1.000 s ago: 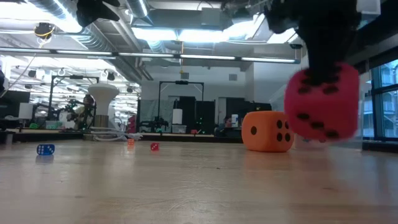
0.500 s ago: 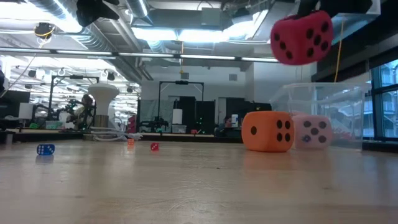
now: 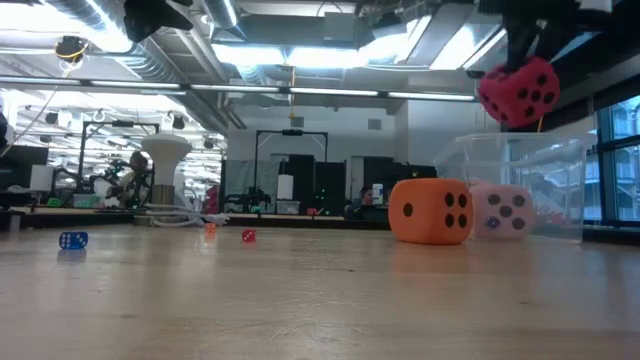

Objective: Pick & Place Dice
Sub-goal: Put the large red die into the container

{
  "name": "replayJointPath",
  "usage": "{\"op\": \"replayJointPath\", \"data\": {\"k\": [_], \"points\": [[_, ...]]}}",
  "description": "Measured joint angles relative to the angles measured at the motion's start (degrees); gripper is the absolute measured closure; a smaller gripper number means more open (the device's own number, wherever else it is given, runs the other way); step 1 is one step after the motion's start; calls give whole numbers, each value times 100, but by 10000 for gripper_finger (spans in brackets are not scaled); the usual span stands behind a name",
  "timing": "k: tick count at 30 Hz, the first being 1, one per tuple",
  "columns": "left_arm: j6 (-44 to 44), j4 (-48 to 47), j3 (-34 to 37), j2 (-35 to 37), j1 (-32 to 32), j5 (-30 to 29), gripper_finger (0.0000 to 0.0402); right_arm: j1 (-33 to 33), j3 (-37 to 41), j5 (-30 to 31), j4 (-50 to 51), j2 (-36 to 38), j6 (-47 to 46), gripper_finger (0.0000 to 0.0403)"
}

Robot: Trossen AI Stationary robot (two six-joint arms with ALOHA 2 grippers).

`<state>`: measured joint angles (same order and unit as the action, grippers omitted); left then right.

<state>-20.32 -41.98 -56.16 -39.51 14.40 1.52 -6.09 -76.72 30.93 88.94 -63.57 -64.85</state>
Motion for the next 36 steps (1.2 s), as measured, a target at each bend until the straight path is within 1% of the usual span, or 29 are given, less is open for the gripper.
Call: {"op": "replayJointPath", "data": {"k": [2, 4, 7, 10, 14, 17, 20, 26, 36], "points": [[0, 20, 0, 0, -1, 0, 233, -503, 117, -157, -103, -53, 429, 240], [-3, 20, 0, 0, -1, 0, 233, -959, 347, -439, -265, -138, 834, 240], [-103, 20, 0, 0, -1, 4, 233, -1495, 752, -860, -708, -242, 1382, 248], [-157, 20, 0, 0, -1, 16, 233, -1794, 1063, -1132, -1117, -406, 1806, 250], [-240, 20, 0, 0, -1, 129, 233, -2059, 1153, -1145, -1276, -696, 2207, 250], [-280, 18, 1, -2, -1, 129, 233, -2205, 1155, -1151, -1283, -977, 2543, 250], [-292, 19, 0, -2, -1, 122, 233, -2277, 1155, -1149, -1274, -1217, 2810, 264], [-302, 18, 0, -2, 0, 118, 233, -2310, 1150, -1189, -1283, -1558, 3245, 265], [-290, 19, 0, -2, -1, -41, 233, -2312, 1142, -1100, -1311, -1663, 3326, 270]]}}
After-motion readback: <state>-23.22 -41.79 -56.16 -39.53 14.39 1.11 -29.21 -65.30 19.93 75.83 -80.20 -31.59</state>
